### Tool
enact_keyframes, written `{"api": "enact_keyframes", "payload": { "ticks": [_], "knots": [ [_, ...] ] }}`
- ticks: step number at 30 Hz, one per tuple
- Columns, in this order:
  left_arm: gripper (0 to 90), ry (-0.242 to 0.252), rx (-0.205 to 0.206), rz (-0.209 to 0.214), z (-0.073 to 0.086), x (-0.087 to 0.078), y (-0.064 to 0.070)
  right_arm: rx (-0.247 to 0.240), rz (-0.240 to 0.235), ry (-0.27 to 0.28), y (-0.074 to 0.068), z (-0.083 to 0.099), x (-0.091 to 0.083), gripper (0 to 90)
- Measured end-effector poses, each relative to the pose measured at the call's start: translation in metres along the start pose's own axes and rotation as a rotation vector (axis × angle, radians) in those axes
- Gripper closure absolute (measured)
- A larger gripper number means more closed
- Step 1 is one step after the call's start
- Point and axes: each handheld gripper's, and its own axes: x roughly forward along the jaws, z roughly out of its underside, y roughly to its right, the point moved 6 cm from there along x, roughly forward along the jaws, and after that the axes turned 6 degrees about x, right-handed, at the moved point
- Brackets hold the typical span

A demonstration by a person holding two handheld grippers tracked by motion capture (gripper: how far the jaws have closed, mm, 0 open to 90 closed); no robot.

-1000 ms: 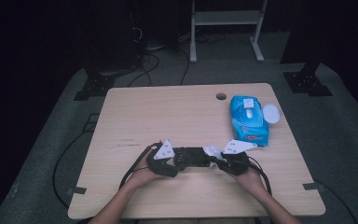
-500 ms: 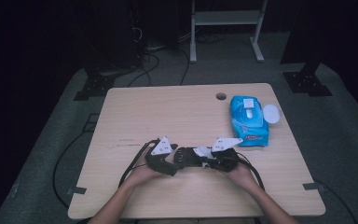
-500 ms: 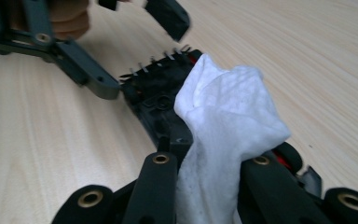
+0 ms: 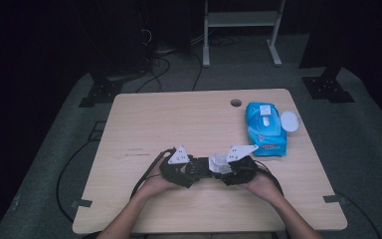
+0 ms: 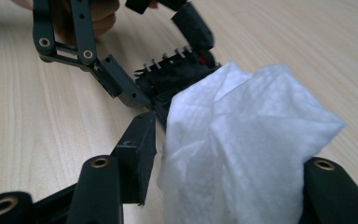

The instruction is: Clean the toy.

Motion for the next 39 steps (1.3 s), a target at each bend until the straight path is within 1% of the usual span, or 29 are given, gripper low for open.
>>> {"api": "enact_keyframes", "payload": {
  "ticks": [1,2,4,5,6,7,8,10,11,13,15,16,18,20,22,25,27,28,29,30,31,32,33,34,35,37,38,39],
  "knots": [
    [18.6,0.002,-0.001,0.000,0.000,0.000,0.000,0.004,0.006,0.005,0.001,0.000,-0.002,45.1],
    [18.5,0.002,-0.002,0.001,0.001,0.000,0.000,0.006,0.013,0.008,0.002,0.001,-0.004,48.9],
    [18.4,0.004,-0.006,0.007,0.001,0.000,-0.001,-0.010,0.046,0.023,0.004,0.001,-0.006,61.7],
    [17.9,0.007,-0.009,0.013,0.001,0.001,-0.001,-0.008,0.050,0.031,0.004,0.001,-0.005,67.8],
    [15.8,0.006,-0.013,0.018,0.001,0.001,-0.001,-0.004,0.041,0.031,0.004,0.001,-0.004,72.4],
    [14.9,0.001,-0.009,0.017,0.002,0.002,-0.001,-0.006,0.042,0.026,0.004,0.002,-0.002,74.9],
    [14.4,-0.006,-0.004,0.016,0.002,0.002,-0.001,-0.012,0.058,0.022,0.004,0.003,0.000,76.9],
    [14.3,-0.010,-0.010,0.020,0.003,0.002,-0.001,-0.010,0.058,0.021,0.005,0.005,0.004,81.1],
    [14.3,-0.011,-0.010,0.024,0.003,0.002,-0.001,-0.011,0.065,0.020,0.006,0.005,0.006,81.8],
    [14.3,-0.013,-0.017,0.026,0.004,0.002,-0.002,-0.004,0.060,0.015,0.007,0.007,0.007,82.3],
    [14.3,-0.022,-0.016,0.018,0.004,0.003,-0.003,0.007,0.063,0.019,0.008,0.007,0.008,82.2],
    [14.4,-0.026,-0.018,0.023,0.005,0.003,-0.003,0.014,0.061,0.012,0.009,0.008,0.009,81.7],
    [14.6,-0.030,-0.004,0.017,0.005,0.003,-0.003,0.025,0.064,0.012,0.011,0.010,0.010,80.0],
    [18.6,-0.026,0.011,-0.003,0.004,0.002,-0.004,0.035,0.059,0.017,0.012,0.011,0.011,79.8],
    [22.7,-0.018,-0.001,0.015,0.004,0.000,-0.005,0.029,0.076,0.014,0.014,0.011,0.012,78.4],
    [24.2,-0.019,0.002,0.035,0.005,-0.003,-0.003,0.018,0.091,0.022,0.018,0.011,0.013,79.5],
    [24.2,-0.017,0.005,0.050,0.006,-0.005,-0.002,0.022,0.091,0.023,0.020,0.011,0.013,79.7],
    [24.1,-0.015,0.001,0.049,0.006,-0.005,-0.003,0.023,0.089,0.025,0.020,0.011,0.013,79.7],
    [23.8,-0.020,0.001,0.039,0.006,-0.004,-0.004,0.021,0.091,0.025,0.021,0.011,0.013,79.7],
    [20.1,-0.026,-0.006,0.020,0.006,-0.002,-0.006,0.019,0.095,0.026,0.021,0.011,0.014,79.9],
    [16.9,-0.035,-0.009,0.012,0.006,0.000,-0.007,0.010,0.094,0.029,0.021,0.010,0.014,80.0],
    [15.3,-0.031,-0.020,0.011,0.005,0.002,-0.007,0.006,0.093,0.030,0.021,0.010,0.015,80.1],
    [15.1,-0.028,-0.018,0.009,0.005,0.004,-0.007,0.007,0.092,0.030,0.021,0.010,0.015,80.4],
    [15.2,-0.035,-0.001,0.011,0.004,0.005,-0.007,0.010,0.090,0.032,0.021,0.010,0.015,80.5],
    [16.8,-0.037,0.003,0.009,0.004,0.007,-0.006,0.008,0.090,0.034,0.022,0.009,0.016,80.5],
    [20.5,-0.039,0.016,0.021,0.004,0.008,-0.002,0.009,0.096,0.034,0.023,0.009,0.016,81.5],
    [21.8,-0.045,0.031,0.018,0.003,0.007,0.000,0.014,0.100,0.034,0.023,0.009,0.016,82.2],
    [22.4,-0.049,0.034,0.015,0.003,0.007,0.001,0.016,0.103,0.038,0.023,0.008,0.016,82.8]
  ]
}}
